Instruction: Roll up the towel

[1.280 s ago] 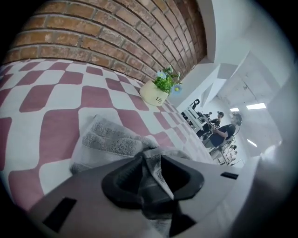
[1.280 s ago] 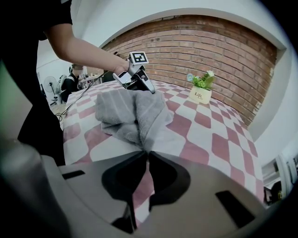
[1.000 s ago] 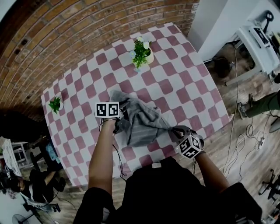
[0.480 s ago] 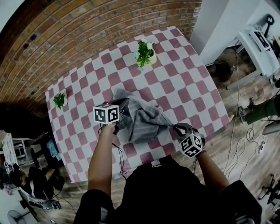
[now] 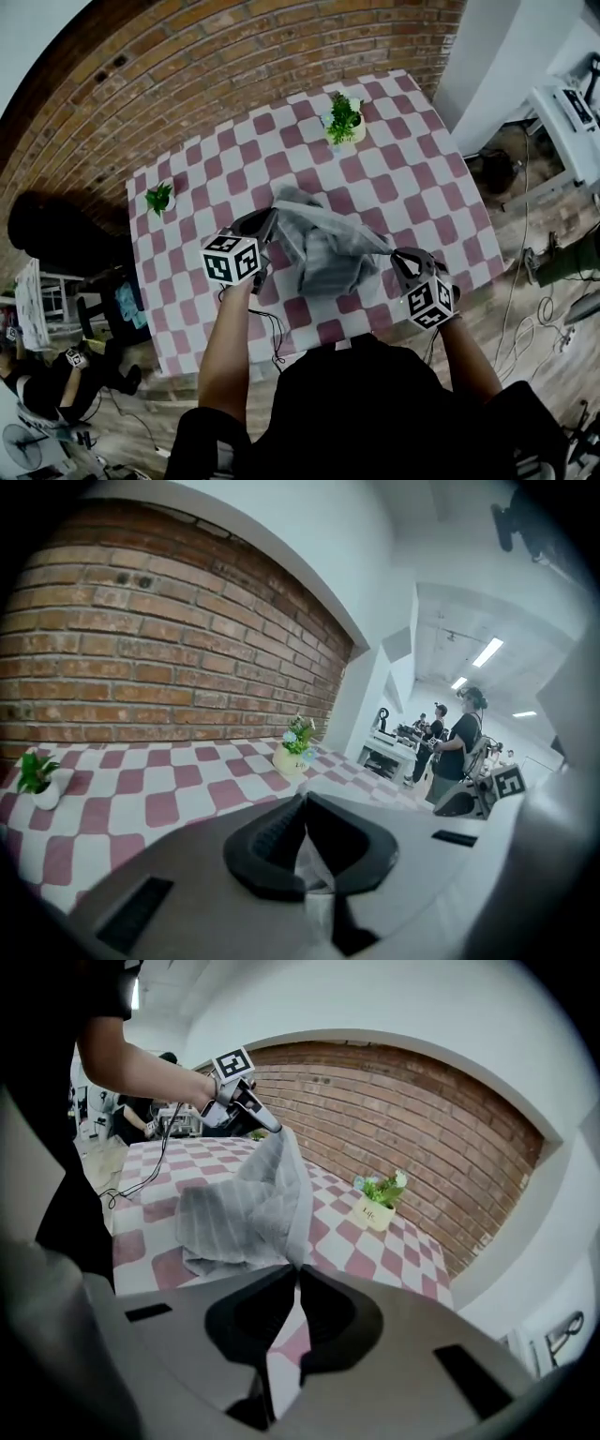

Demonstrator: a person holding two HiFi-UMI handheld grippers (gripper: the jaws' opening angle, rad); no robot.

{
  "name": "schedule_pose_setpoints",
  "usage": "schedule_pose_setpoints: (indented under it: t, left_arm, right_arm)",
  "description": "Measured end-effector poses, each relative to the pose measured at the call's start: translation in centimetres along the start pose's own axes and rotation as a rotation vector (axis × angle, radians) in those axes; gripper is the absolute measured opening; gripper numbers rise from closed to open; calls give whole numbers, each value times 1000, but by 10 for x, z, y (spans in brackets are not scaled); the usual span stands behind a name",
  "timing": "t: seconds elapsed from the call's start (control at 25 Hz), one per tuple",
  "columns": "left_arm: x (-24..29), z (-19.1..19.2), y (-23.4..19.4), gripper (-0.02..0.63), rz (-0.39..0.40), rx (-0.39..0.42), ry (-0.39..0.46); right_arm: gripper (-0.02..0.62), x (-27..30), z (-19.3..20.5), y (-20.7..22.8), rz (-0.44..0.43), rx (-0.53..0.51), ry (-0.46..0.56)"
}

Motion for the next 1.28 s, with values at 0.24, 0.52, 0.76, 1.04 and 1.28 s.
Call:
schedule_pose_setpoints:
  t: [0.24,0.52,0.76,1.04,1.28]
  left_arm:
    - [-43,-8,-11,9,-35,-20,109]
    - [-85,-10,-31,9,-119,-49,197]
    - [-83,-21,-69,9,-196,-17,214]
    - [-55,-86,-140,9,-289,94,204]
    - [-44,-201,-194,9,-390,167,292]
  right_arm:
    - [20,-23,-42,22,121,-213,63]
    - [20,-24,-87,42,176,-255,139]
    - [20,15,-125,70,156,-317,170]
    - [20,70,-220,141,192,-350,176]
    - [20,86,-331,241,314,-439,170]
Point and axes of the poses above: the fingertips, and each gripper's own axes: x forward along the fingers, y to its right, z out of its underside, the point moved 6 cm from there along -x, backward along the fingers, and after that the axes turned 9 degrees about -z, right-handed, at the moved point
